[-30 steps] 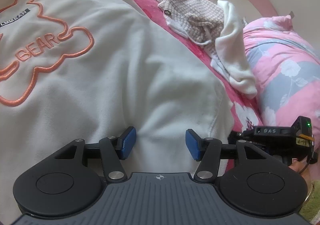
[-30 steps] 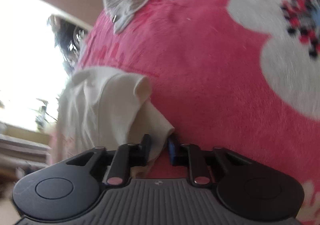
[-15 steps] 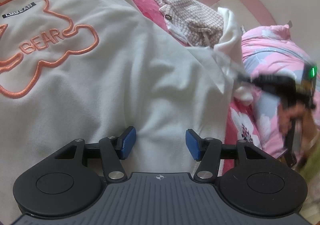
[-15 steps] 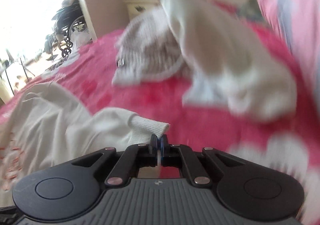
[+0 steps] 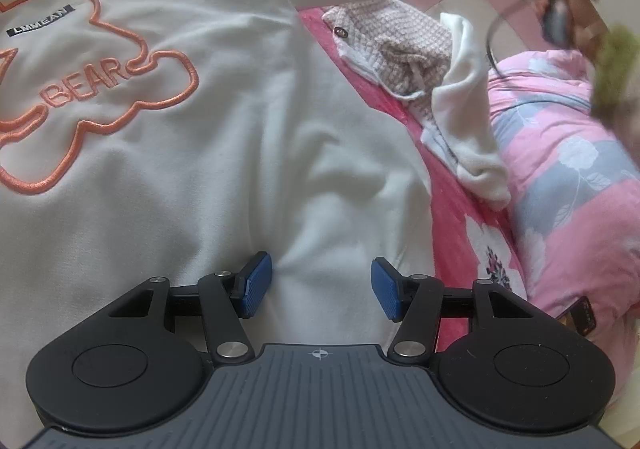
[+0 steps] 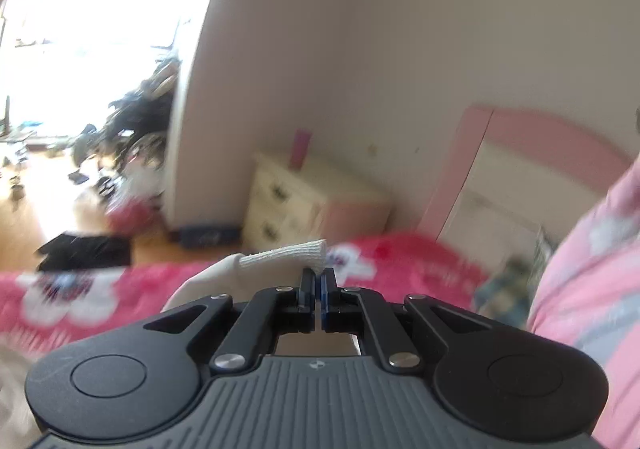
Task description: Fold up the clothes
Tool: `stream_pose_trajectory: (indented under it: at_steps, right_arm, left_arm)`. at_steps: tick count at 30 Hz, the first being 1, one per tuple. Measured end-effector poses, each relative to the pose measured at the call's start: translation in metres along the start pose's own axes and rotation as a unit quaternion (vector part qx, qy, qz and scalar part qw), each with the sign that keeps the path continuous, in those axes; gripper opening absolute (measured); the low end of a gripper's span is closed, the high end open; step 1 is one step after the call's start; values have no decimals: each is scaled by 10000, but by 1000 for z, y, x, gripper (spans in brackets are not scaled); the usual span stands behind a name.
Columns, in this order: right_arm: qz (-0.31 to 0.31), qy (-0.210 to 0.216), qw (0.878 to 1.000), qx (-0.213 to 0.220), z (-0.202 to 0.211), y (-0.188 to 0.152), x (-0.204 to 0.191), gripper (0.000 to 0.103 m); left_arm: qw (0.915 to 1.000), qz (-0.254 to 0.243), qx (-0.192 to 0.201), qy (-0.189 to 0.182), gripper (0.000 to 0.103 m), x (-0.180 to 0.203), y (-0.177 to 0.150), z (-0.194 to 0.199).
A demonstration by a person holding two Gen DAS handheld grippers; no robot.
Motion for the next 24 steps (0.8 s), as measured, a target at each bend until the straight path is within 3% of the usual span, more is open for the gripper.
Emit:
stream_pose_trajectory:
  at_steps: [2,6,8,10,11,14,16,18,20,24]
  right_arm:
    - [-67,-208,9997,51,-23,15,-6,2]
    - [-148,-612,9973,-383,-68,3,-17,6]
    - [-107,-652,9948,-775,-78,-11,-16,14]
    - [-65,-690,9908,-1165,-87,-26,-15,39]
    - [-134,-577,9914,-1165,-80,-29,-9,42]
    - [-392,-166,9935,-1057,-51,-39,14,43]
    - [-651,549,9874,-1332,-24,-56,28,45]
    - [-813,1394,9710,-1765,7,-84,40,47]
    - [-783,2226,9412,-2418,39,-130,41,49]
    - [-534,2895,9072,-3007,87,-216,34,49]
  left_arm:
    - [10000,15,-16,10,55,0,-1,0]
    - [9999,-66,-57,98,55,3,-2,-3]
    - [9999,-88,-57,133,55,4,-2,-4]
    - [9998,-103,-53,164,55,4,-2,-4]
    - [9998,-102,-46,175,55,4,-3,-4]
    - [9997,-93,-28,206,55,4,-2,-5]
    - [9997,-93,-19,224,55,5,-2,-5]
    - [9997,-68,-5,231,55,5,-2,-5]
    - [9998,-13,-26,193,55,5,-2,-4]
    - [9995,159,-6,265,55,10,-1,9]
Point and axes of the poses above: each gripper's, at about its wrist camera, not at the fingertips, and z roughly against the way its jaws point, x to its right, y to its top, the point moved 5 cm from there along -z, roughly the way its jaws point, and after that the axes turned 13 degrees about -y, right-handed, at the moved point
